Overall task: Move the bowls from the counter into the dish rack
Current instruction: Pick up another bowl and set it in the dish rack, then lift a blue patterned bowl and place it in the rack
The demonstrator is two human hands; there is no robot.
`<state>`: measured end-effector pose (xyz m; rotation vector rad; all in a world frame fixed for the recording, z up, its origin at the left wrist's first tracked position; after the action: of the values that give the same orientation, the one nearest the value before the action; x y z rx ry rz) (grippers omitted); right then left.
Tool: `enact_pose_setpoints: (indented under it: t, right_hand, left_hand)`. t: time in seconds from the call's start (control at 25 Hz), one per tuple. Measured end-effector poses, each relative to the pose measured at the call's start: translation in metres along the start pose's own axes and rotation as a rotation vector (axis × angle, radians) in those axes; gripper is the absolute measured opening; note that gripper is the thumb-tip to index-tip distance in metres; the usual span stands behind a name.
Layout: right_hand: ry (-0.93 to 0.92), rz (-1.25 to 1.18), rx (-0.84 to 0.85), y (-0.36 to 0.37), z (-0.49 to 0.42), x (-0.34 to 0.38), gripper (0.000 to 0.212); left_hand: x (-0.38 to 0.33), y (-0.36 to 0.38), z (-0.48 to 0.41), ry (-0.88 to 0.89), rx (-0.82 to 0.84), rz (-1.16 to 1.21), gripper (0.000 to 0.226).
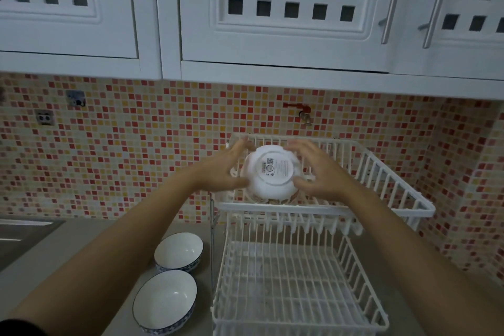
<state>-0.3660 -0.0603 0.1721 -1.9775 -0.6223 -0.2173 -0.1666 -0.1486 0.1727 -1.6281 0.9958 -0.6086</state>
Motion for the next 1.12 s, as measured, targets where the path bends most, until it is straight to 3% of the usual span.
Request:
enact_pose_setpoints:
  t: [0.2, 0.36, 0.48, 0.72, 0.84, 0.96, 1.12]
  right_hand:
    - [-0.004, -0.304, -0.286, 0.042, -0.001, 0.092, 0.055]
    - [0.006, -0.451, -0.321, 0.126, 0.008, 0.145, 0.060]
    - [0.132, -0.423, -0.307, 0.203, 0.018, 0.155, 0.063]
    - [0.514, -0.315, -0.153, 0.325, 0.051, 0.099, 0.064]
    - [0.776, -0.421, -0.052, 0.362, 0.064, 0.069, 0.064]
    - [0.979, -0.524, 0.030, 0.401, 0.074, 0.045, 0.059]
    - [1.162, -0.649, 0.102, 0.449, 0.083, 0.018, 0.075]
  left_hand:
    - [0.021, -0.034, 0.062, -0.234, -0.305, 0.067, 0.049]
    - [0.047, -0.024, 0.131, -0.406, -0.331, 0.063, 0.049]
    - [0.070, 0.003, 0.174, -0.544, -0.226, 0.088, 0.049]
    - [0.103, 0.103, 0.227, -0.681, -0.007, 0.283, 0.045]
    - [0.121, 0.158, 0.236, -0.763, 0.136, 0.300, 0.048]
    - [0.150, 0.217, 0.241, -0.957, 0.264, 0.324, 0.056]
    - [0.170, 0.268, 0.241, -1.200, 0.308, 0.527, 0.055]
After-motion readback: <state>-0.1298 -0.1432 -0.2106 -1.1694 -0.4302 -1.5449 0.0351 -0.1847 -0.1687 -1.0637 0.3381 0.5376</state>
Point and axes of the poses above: each hand's wrist, its own z-axis away from the middle knuckle, its own y-axis out of the palm, x = y × z, the point moved 3 cm from there along -z, towards the middle knuckle, and after that the axes turned 11 degrees about -z, right-handed, at the moved point
